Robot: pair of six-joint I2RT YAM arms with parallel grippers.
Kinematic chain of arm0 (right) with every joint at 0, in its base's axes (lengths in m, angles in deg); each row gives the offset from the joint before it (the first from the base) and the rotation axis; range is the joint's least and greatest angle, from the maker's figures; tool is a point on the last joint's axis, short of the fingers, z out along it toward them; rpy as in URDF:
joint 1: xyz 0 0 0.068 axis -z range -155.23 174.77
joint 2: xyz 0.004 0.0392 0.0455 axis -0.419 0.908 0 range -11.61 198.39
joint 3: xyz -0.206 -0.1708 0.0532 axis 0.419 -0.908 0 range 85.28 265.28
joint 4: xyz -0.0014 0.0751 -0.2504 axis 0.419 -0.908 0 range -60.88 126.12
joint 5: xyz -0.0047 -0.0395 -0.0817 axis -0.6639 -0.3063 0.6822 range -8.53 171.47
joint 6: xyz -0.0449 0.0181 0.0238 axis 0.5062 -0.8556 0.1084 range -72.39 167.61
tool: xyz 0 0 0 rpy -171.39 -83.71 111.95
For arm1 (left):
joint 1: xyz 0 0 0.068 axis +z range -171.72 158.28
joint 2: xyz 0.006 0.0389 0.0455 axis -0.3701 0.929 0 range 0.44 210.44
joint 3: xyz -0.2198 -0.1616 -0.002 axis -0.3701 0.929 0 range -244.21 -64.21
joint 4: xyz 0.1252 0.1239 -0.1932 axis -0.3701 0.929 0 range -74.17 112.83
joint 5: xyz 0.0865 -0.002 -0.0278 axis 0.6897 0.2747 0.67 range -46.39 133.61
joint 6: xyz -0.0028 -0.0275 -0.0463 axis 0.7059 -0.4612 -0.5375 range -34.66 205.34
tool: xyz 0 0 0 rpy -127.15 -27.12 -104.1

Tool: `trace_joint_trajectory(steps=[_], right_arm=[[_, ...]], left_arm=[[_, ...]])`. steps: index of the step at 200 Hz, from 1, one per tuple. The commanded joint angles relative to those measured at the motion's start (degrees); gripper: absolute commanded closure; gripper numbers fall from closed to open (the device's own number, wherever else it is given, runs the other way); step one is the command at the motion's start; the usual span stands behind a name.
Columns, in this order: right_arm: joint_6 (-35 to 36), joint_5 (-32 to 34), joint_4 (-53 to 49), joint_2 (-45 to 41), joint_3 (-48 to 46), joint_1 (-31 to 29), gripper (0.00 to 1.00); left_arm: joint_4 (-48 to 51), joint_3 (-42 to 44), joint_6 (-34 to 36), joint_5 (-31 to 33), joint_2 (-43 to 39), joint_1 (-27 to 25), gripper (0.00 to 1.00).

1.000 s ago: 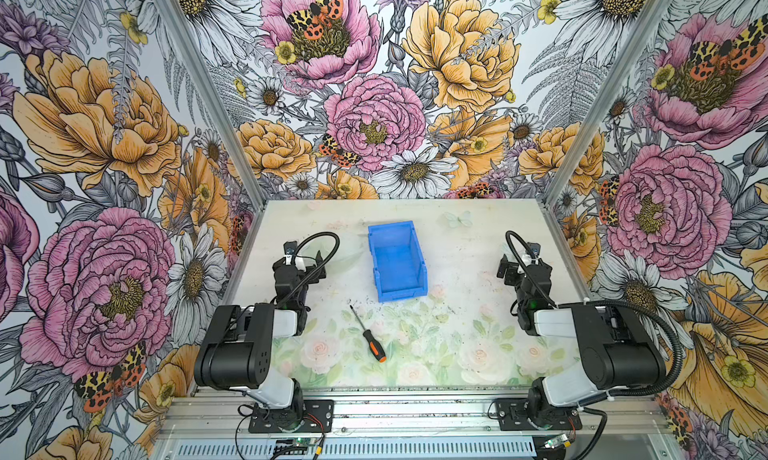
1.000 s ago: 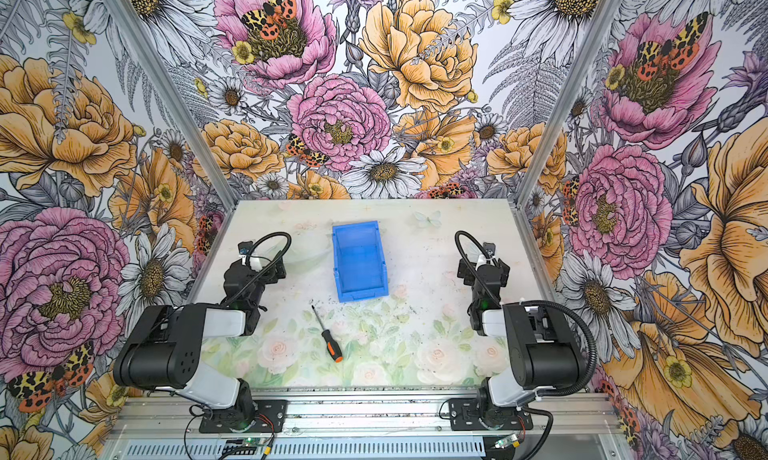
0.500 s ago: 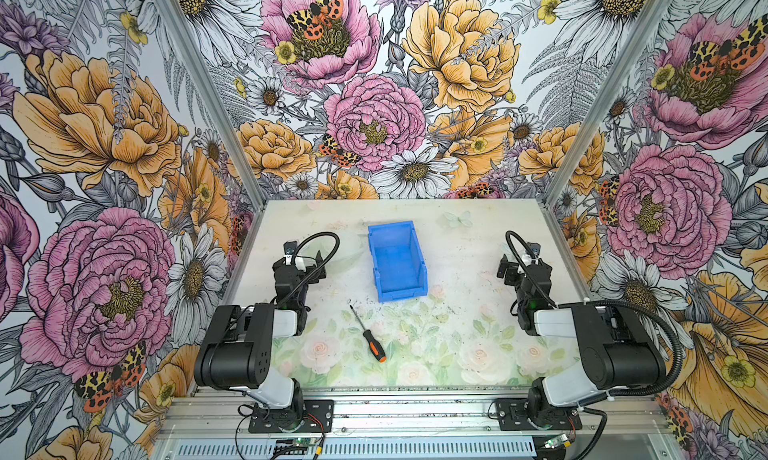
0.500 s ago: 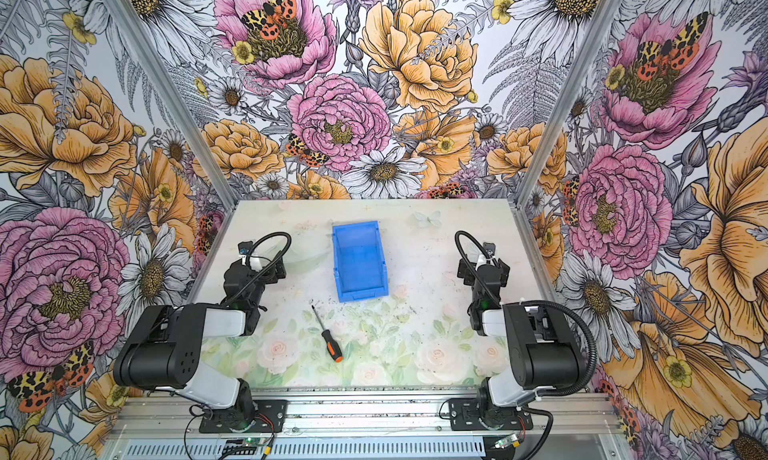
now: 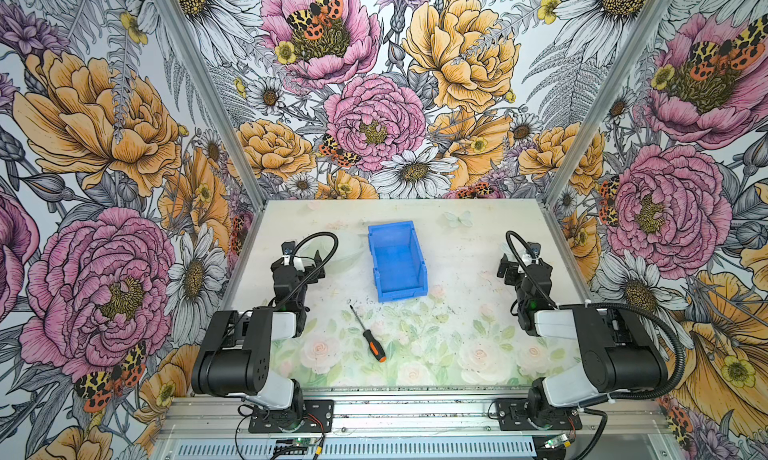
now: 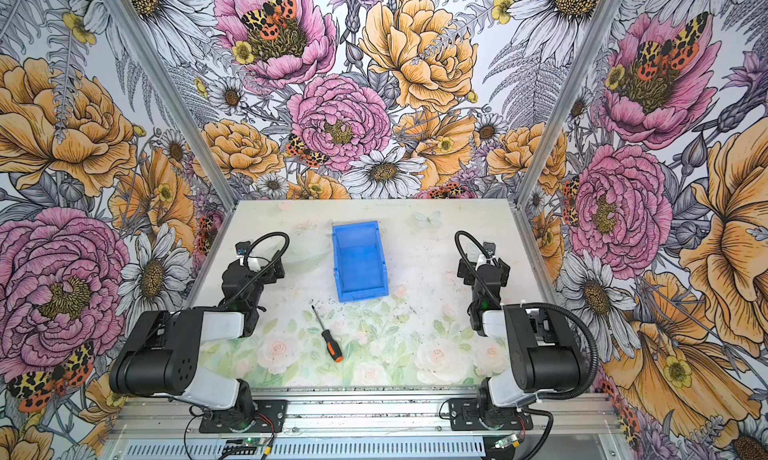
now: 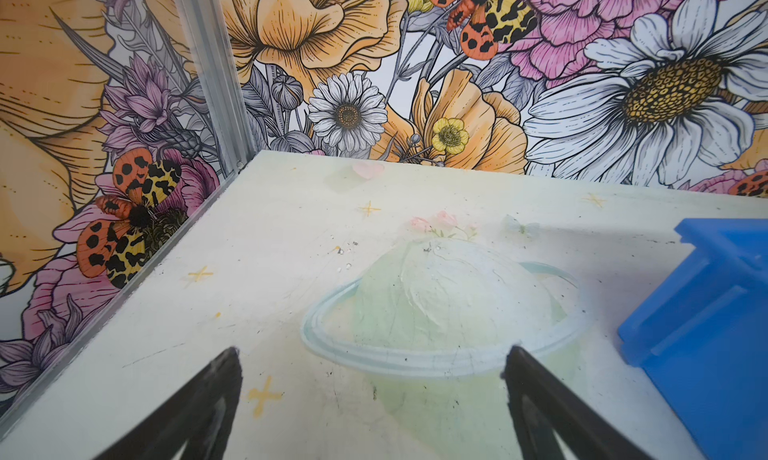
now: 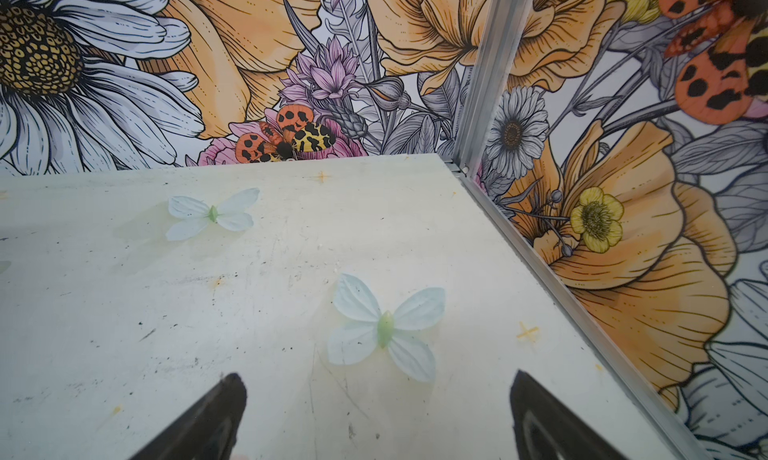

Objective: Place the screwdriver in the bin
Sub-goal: 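Reach the left gripper down toward the black-and-orange screwdriver handle while the right arm lifts slightly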

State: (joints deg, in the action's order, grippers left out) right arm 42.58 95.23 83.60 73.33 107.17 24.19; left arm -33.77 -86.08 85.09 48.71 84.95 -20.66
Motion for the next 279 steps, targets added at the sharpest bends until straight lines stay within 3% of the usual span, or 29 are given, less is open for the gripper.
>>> trace_joint_trajectory(steps=[1,68,102,155,186,236,279], right_arm=[[-0.41,1.23,-2.75,-4.18,-0.11,-0.56,0.01],[-0.64,6.25,-16.09,-16.32,-0.07,-5.74,0.00],[-1.22,8.81,-28.78,-23.59,2.95,-9.52,0.01],[-12.21,16.77,-53.46,-32.49,10.37,-14.93,0.01],[-15.23,17.10,-57.13,-37.31,10.62,-17.75,0.00],[-21.15,13.00,-66.31,-37.15,15.32,-18.32,0.00],[-23.80,3.16,-77.01,-34.04,22.10,-18.34,0.00]], left_arm=[[4.12,-0.07,-1.24,0.89,-3.86,0.61,0.01],[9.11,1.24,-2.98,0.96,-9.06,1.15,0.01],[16.47,0.26,-2.73,9.52,-12.83,-2.58,0.01],[28.26,-2.25,-5.99,13.21,-17.35,-6.37,0.01],[41.96,-6.16,-5.21,12.48,-22.04,-7.38,0.01],[62.12,-12.82,-10.16,11.08,-28.31,-8.99,0.01],[75.75,-17.81,-18.28,13.12,-31.19,-13.65,0.01]])
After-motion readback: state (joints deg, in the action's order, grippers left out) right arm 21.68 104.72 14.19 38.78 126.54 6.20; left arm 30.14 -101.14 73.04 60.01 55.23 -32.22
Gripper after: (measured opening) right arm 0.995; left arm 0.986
